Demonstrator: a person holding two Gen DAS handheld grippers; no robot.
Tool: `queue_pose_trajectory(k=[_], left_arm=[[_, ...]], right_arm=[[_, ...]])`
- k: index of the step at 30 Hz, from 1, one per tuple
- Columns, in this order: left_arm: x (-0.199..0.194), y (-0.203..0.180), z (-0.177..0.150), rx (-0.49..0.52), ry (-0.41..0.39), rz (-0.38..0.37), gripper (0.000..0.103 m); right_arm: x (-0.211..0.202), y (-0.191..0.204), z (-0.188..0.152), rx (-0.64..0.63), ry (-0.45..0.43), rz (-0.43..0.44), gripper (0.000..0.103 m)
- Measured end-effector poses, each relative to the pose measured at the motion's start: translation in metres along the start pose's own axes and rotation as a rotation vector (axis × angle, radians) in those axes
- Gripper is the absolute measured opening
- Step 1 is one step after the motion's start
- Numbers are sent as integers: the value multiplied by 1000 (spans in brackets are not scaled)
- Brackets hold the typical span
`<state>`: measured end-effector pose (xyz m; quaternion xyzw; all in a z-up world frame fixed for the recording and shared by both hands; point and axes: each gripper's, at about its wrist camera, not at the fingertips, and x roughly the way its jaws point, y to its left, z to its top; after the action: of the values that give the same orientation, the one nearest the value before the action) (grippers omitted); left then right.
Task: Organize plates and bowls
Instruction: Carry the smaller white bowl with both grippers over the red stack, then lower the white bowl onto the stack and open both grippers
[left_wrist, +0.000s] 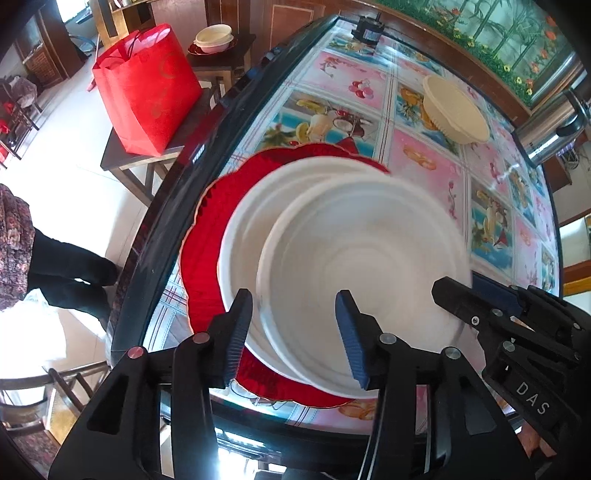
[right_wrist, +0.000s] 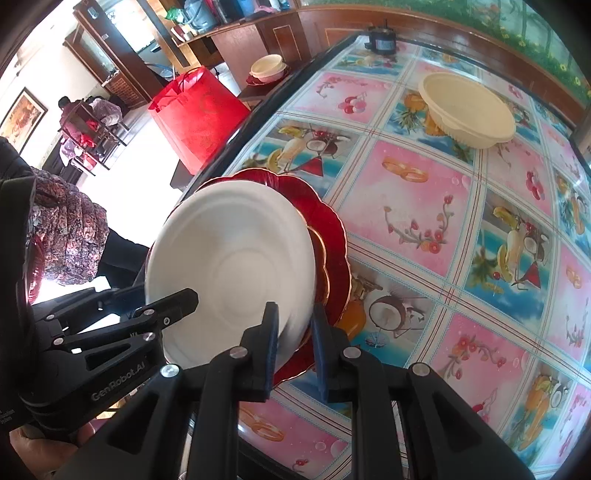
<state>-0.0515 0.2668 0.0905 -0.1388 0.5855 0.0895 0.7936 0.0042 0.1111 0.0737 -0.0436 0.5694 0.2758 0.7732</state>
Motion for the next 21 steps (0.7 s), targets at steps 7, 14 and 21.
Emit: queue_pose_trajectory(k=[7, 14, 21], left_arm=[[-18, -3, 10, -1, -35, 9, 55], [-34, -26, 23, 22, -76, -3, 60], [-36, -74, 39, 100, -93, -61, 64]], right_arm=[[-13, -12, 4, 39, -39, 12, 38], [-29, -38, 7, 91, -79, -2, 50], [-43, -86, 6, 198, -103, -60, 59]])
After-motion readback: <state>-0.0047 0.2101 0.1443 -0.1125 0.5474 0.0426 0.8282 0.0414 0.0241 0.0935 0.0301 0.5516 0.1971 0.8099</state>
